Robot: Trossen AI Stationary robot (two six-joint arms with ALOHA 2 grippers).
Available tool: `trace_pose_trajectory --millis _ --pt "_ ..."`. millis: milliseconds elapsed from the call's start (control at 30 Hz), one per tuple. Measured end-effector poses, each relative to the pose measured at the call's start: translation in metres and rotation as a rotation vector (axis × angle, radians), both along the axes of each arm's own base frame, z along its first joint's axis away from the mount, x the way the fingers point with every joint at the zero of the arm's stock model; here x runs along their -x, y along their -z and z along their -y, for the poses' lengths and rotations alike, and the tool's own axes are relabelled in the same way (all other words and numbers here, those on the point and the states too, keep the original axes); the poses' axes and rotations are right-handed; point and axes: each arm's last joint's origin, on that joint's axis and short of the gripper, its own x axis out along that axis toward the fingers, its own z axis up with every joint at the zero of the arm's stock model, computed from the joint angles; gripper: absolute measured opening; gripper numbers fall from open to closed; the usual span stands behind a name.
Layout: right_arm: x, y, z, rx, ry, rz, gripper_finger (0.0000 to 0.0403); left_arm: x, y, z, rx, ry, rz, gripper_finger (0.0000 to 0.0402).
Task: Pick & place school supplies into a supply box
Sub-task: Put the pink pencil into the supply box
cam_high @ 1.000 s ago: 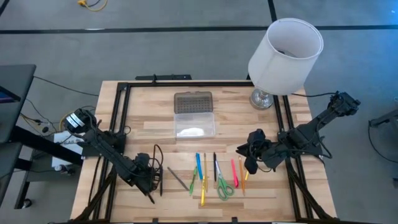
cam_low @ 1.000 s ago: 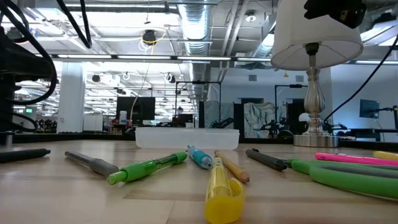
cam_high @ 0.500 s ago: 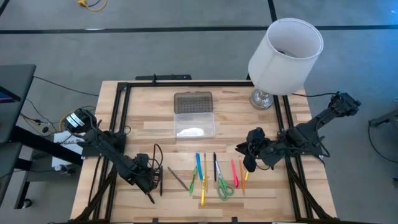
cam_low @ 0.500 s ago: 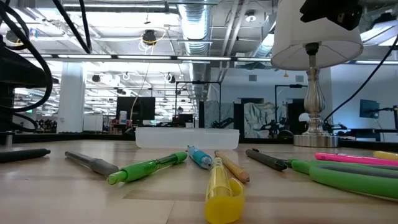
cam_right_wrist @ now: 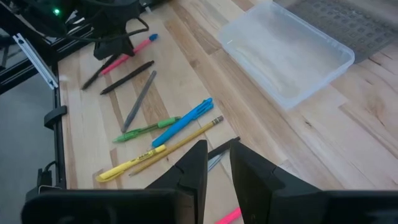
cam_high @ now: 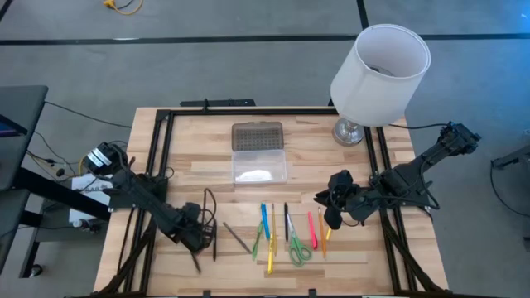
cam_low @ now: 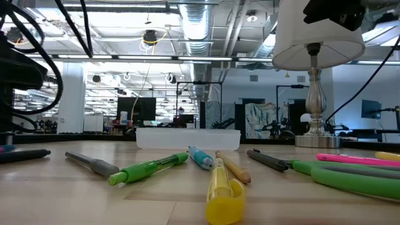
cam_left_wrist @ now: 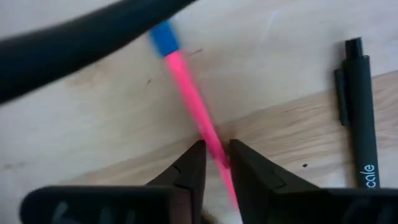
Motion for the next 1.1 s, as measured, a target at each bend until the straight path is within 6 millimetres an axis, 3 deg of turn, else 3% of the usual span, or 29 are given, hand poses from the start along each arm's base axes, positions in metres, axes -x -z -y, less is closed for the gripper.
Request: trace_pose_trajectory --millis 167,700,867,1100 --pt "0.0 0.0 0.0 0.012 -0.01 -0.002 0.0063 -0.005 0.0 -0.005 -0.003 0.059 0.002 0.0023" --pt "0.0 0.0 0.0 0.014 -0.008 -0.001 0.0063 -0.026 -0.001 -0.033 -0.055 0.204 0.01 0.001" --pt "0.0 0.0 0.0 0.014 -0.007 0.0 0.0063 -0.04 -0.006 -0.044 -0.209 0.232 0.083 0.0007" --pt "-0.001 0.0 0.0 0.007 -0.002 0.002 0.0063 -0.063 -0.025 -0.051 -0.211 0.323 0.135 0.0005"
